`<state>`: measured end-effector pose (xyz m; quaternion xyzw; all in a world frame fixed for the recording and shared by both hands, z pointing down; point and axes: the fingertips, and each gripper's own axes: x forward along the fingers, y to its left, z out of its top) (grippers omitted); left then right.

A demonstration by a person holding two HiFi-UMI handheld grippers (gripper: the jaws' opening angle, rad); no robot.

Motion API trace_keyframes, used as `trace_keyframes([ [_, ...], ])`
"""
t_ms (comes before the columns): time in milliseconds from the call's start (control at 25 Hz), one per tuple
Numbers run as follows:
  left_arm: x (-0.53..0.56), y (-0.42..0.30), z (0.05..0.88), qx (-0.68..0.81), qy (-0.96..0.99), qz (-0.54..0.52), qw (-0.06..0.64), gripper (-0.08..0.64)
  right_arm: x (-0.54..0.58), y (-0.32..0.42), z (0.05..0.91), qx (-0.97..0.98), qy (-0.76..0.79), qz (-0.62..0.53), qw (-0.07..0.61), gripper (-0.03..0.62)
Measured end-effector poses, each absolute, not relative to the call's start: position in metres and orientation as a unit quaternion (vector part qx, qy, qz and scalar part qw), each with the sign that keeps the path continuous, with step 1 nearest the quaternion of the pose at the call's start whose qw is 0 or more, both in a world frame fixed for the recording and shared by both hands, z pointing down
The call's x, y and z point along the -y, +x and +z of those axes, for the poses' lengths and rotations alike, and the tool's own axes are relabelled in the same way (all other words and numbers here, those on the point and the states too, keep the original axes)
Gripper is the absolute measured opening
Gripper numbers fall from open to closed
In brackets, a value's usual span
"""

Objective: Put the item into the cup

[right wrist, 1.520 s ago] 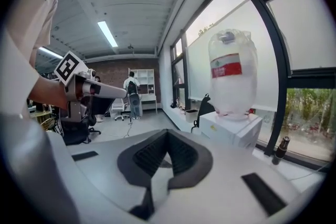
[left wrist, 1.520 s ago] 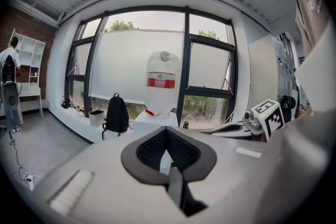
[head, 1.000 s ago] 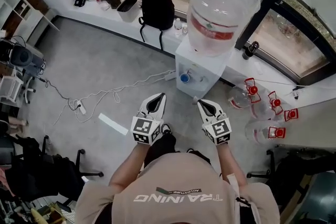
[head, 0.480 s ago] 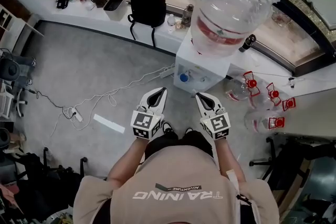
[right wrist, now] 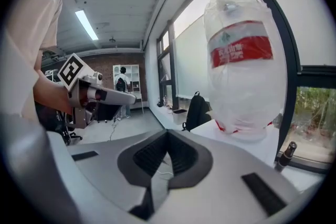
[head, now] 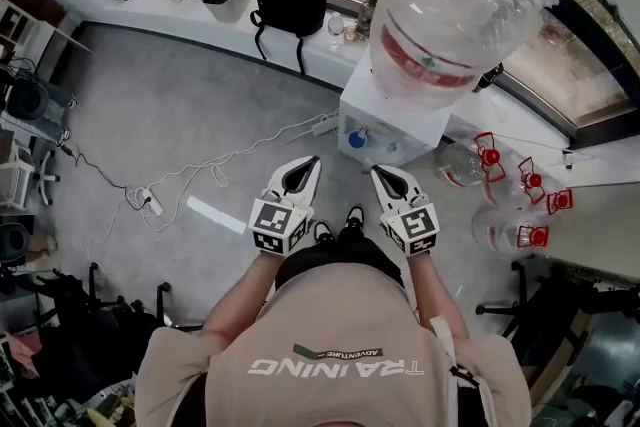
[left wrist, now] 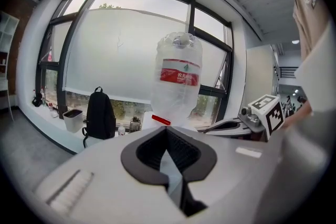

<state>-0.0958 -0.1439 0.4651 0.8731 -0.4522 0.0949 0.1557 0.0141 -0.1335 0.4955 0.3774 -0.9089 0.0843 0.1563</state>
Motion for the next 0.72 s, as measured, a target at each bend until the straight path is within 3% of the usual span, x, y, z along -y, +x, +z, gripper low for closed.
trace_keyframes([
  [240,0.161,-0.072,0.481,0.447,0.873,0.128,0.149,0.008,0.148,0.023,0.510,0.915,0.360,0.085,0.162,0.011],
  [720,0.183,-0.062,0.565,0.465,0.850,0.145,0.201,0.008,0.163,0.018,0.589,0.919,0.322,0.111,0.199,0.011],
])
